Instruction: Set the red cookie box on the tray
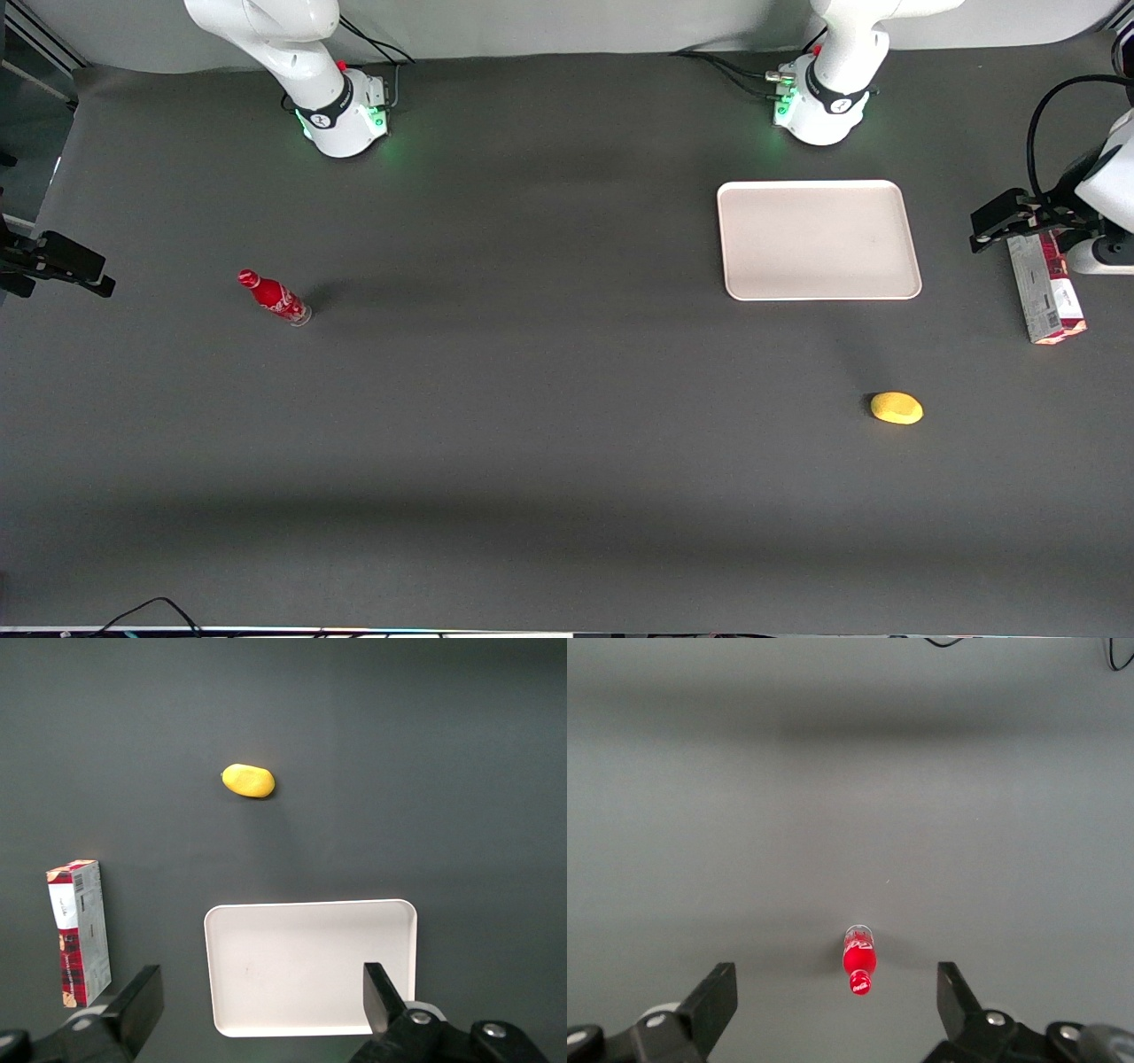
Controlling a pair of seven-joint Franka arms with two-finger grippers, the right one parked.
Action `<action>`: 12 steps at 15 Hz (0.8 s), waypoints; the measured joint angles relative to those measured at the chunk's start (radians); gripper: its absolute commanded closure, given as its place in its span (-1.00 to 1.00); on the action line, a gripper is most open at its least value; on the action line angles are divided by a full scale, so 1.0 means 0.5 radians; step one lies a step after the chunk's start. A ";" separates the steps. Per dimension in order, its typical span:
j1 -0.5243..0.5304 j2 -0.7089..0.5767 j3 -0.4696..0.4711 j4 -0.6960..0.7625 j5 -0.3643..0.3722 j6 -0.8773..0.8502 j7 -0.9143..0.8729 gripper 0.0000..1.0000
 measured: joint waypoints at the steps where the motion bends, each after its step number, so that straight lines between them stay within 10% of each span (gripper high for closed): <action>1: 0.000 0.000 0.000 0.000 0.000 0.000 0.000 -1.00; 12: 0.000 0.000 -0.020 0.000 0.012 -0.003 0.000 -1.00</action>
